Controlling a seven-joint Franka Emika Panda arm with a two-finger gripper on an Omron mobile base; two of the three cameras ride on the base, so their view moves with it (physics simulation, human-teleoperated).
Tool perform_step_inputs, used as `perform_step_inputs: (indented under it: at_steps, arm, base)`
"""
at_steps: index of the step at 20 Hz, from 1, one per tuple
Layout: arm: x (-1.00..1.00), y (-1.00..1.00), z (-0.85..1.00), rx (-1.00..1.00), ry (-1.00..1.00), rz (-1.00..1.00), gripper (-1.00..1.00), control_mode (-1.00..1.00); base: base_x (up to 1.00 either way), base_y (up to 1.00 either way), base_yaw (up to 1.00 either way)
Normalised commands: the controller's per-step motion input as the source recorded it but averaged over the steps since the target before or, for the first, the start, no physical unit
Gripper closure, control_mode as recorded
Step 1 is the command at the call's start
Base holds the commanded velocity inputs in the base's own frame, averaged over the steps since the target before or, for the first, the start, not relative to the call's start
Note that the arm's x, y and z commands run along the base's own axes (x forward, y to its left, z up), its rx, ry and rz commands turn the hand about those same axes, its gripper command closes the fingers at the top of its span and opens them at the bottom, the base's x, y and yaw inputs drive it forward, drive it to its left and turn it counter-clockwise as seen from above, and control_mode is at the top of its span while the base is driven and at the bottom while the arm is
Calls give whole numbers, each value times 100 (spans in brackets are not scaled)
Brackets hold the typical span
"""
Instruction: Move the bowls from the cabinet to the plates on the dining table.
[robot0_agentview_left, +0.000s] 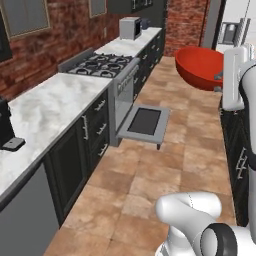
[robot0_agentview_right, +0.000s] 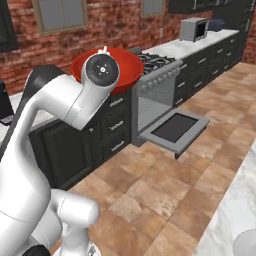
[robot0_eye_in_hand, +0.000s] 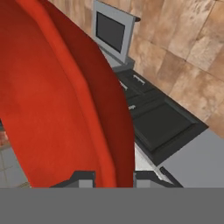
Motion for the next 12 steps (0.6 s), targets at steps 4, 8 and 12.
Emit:
perform_step_inputs:
  at_steps: [4,8,12]
  arm:
    - [0,0,0,0,0,0,100,100]
    - [0,0,0,0,0,0,100,100]
    - [0,0,0,0,0,0,100,100]
  base:
    - [0,0,-25]
    - [0,0,-25]
    - [0,0,-25]
